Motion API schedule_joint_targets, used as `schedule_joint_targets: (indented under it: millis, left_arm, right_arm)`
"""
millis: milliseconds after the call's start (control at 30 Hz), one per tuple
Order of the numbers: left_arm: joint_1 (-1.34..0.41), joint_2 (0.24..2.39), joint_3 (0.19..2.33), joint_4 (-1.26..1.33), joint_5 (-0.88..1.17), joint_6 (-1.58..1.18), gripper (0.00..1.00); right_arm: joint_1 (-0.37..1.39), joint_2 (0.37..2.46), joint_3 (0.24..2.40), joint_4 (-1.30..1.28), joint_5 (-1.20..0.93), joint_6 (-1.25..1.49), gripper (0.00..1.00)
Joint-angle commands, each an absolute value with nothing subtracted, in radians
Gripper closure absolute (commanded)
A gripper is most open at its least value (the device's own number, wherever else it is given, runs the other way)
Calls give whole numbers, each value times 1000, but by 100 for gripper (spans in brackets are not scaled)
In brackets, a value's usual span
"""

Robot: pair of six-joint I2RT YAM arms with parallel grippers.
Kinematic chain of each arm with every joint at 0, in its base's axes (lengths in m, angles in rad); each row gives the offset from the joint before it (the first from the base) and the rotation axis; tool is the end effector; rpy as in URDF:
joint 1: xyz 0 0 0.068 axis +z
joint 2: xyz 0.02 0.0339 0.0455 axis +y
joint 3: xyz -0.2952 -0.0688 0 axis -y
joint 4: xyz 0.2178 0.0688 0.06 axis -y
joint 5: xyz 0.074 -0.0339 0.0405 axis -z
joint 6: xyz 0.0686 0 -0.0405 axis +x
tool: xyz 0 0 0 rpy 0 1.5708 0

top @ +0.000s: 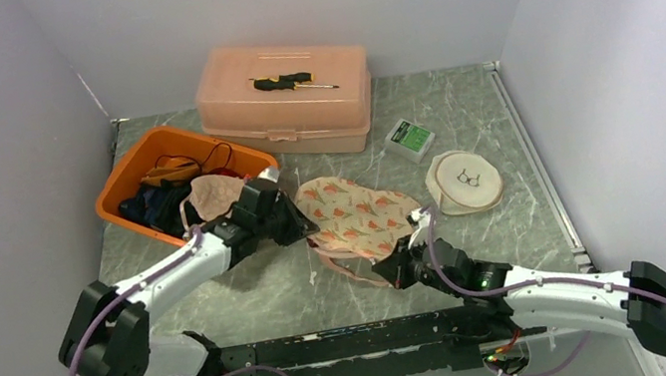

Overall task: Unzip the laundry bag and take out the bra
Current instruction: Unzip the laundry bag at the center of the board.

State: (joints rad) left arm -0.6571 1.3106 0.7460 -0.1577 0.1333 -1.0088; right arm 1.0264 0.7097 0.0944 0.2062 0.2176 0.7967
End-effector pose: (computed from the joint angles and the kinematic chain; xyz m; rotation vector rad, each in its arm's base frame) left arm 0.2056 -0.1701 0.2390 -0.3631 2.4746 -0.9477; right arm 0.0841 0.1103 0.1731 -0.0909 2.1001 0.9475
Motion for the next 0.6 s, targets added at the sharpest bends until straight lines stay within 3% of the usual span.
schedule_joint_targets:
  millis: [0, 200, 233, 300, 367, 500, 567]
  left_arm:
    - [-605, 1411, 825, -194, 117, -876, 96]
    - [-583, 1591, 877, -159, 159, -887, 88]
    - [-585, 1589, 871, -146, 164, -892, 80]
    - [-587, 1545, 838, -112, 179, -916, 50]
    - [-587, 1482, 815, -132, 182, -940, 32]
    - [-600, 1345, 788, -243, 169, -991, 16]
    - [-618, 1282, 774, -319, 158, -1027, 15]
  right_arm:
    - [1061, 768, 112, 403, 92, 704, 100]
    - [1074, 839, 120, 452, 83, 706, 100]
    - [1075, 842, 118, 452, 87, 711, 100]
    - [1076, 838, 115, 446, 100, 716, 100]
    - [1075, 833, 107, 444, 109, 719, 100]
    - [1075, 838, 101, 449, 119, 723, 100]
    - [1076, 850, 101, 463, 125, 724, 100]
